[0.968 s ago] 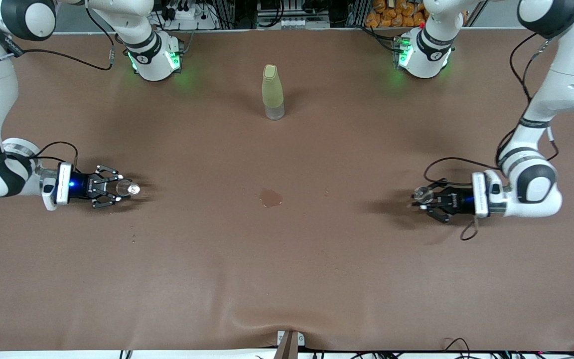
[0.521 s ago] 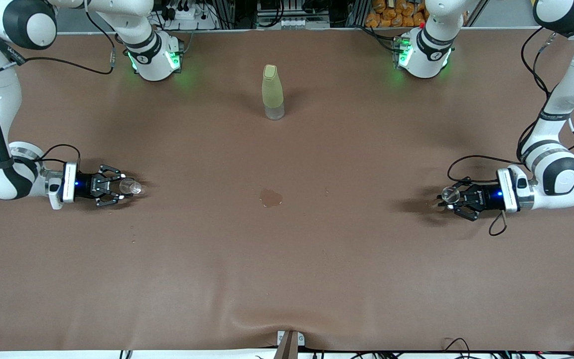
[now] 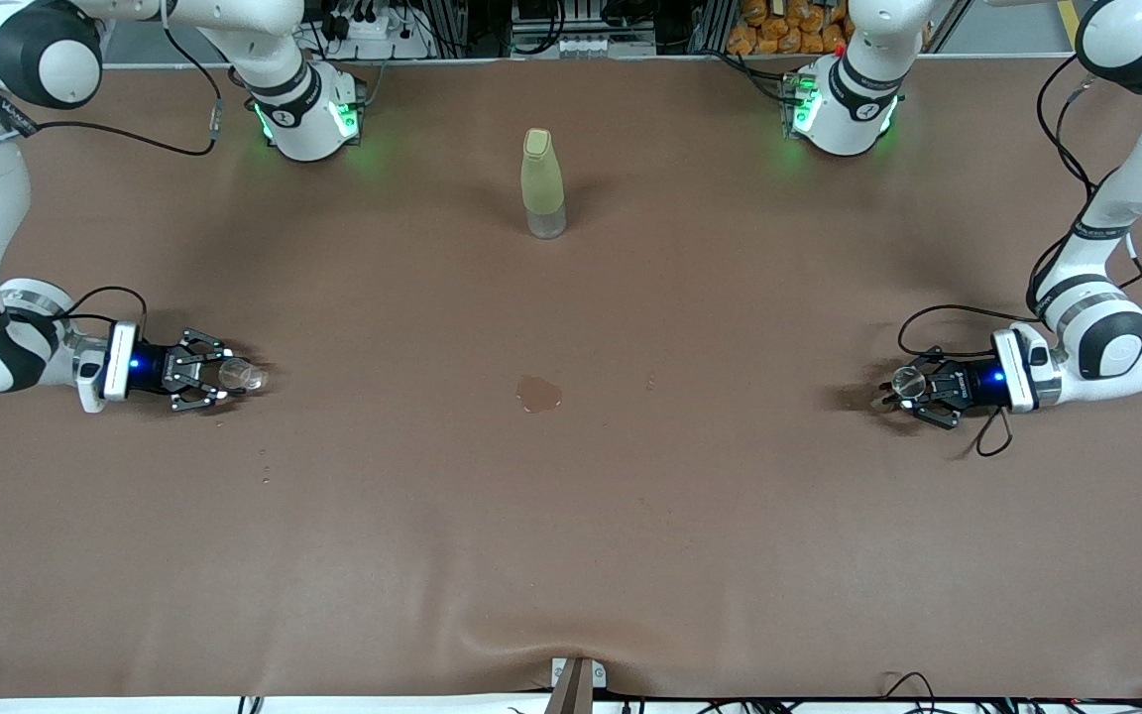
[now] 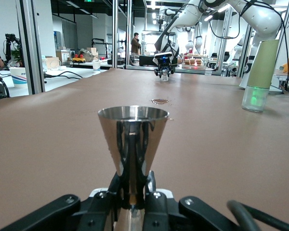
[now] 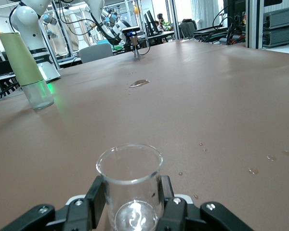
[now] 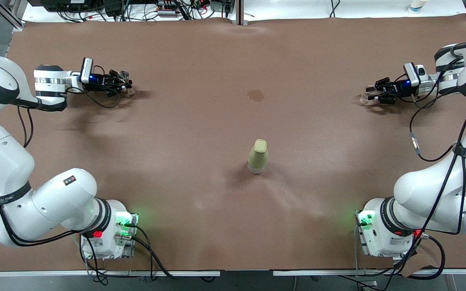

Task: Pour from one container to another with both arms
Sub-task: 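Lower the beaker and jigger onto the table with both grippers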

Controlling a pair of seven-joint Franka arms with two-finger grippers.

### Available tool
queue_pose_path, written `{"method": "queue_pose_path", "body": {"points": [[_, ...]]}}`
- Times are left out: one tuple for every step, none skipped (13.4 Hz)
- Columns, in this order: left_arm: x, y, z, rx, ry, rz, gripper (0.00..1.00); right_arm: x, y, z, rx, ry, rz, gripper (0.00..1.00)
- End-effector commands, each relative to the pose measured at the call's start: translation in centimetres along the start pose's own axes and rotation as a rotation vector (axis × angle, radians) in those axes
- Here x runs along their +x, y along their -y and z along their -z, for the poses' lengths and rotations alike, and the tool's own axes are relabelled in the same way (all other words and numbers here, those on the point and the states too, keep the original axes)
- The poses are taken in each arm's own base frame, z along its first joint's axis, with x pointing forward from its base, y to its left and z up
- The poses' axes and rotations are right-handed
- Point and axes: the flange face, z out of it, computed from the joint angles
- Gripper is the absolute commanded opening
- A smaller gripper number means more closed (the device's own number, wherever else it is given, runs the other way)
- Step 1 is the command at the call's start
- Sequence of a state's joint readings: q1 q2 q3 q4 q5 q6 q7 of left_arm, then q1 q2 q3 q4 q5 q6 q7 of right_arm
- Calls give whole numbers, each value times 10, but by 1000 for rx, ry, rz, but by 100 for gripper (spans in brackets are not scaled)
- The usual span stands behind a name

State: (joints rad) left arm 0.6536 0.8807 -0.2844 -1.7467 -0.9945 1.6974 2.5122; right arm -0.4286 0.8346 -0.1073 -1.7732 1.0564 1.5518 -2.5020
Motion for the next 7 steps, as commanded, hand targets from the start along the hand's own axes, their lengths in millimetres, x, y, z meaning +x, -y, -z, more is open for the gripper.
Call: {"method": "queue_pose_path", "body": {"points": [[-4,-3,0,-13,-15,-6,0,-8,1,0,25,-22,-6,49],[-4,-3,-1,-12,-17,-5,0,-6,2,-2,32,-42,-11,62],[-4,-3,-1,-15,-21,-3,0,-4,3,0,34,-58,-23,71],[-4,-4,-4,-20,-31,-2,2,-3,4,3,35,-69,-39,80],[-6,-5,-4,-20,-35,3,7,1,5,3,50,-86,-59,87],[-9,-6,-6,-21,-40,8,7,6,2,5,56,-91,-72,90],[-10,-6,-6,-21,-42,9,10,12,-1,9,54,-83,-89,90]]}}
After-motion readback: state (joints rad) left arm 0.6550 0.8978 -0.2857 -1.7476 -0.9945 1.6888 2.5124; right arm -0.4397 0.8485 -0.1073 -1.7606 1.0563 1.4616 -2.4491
